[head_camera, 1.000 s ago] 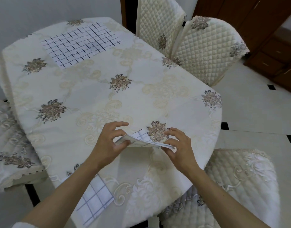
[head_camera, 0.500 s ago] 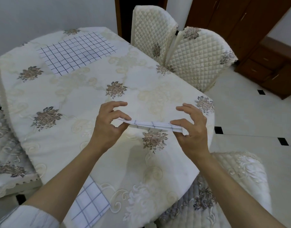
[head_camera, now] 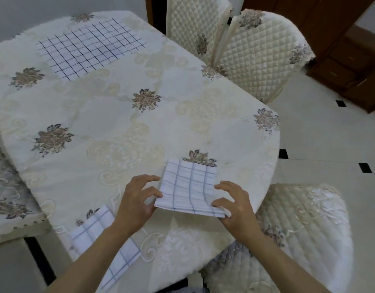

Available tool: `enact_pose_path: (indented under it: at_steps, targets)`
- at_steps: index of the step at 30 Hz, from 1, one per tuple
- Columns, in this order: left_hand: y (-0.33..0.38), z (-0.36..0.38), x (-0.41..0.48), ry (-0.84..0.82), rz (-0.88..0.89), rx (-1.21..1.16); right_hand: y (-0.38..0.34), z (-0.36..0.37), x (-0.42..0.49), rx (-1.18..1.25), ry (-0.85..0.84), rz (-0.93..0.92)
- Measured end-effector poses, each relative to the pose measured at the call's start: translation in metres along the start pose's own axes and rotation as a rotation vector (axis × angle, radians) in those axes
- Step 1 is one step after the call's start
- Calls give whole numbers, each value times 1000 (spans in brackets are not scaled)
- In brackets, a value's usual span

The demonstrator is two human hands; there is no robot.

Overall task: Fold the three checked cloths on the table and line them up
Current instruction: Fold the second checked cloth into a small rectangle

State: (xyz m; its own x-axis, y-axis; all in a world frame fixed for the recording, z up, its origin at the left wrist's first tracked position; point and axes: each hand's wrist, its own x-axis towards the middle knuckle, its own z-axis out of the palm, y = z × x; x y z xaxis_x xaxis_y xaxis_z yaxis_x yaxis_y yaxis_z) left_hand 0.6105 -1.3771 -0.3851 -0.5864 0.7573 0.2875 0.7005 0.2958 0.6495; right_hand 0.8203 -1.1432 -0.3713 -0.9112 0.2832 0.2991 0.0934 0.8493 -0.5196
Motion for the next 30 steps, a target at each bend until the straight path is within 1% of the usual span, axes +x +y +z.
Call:
enact_pose_path:
  at_steps: [4, 9, 14, 17, 21, 26, 30]
  targets:
    - [-6, 8, -12, -22, -14, 3, 14, 15, -14, -42, -111, 26]
    - [-13, 16, -19, -44, -24, 19, 22, 28, -20, -83, -307, 165]
    - [-19, 18, -21, -50, -27, 25, 13, 35, -17, -155, -373, 213]
    - [-23, 19, -22, -66, -4, 43, 11, 33, -13, -188, -397, 242]
    - [-35, 21, -20, -118, -4, 127, 5, 29, -8, -203, -342, 249]
    - [-37, 18, -6, -193, 64, 261, 8, 35, -13, -261, -319, 230]
    - [-40, 18, 1, -243, 80, 291, 10, 40, -18, -280, -283, 219]
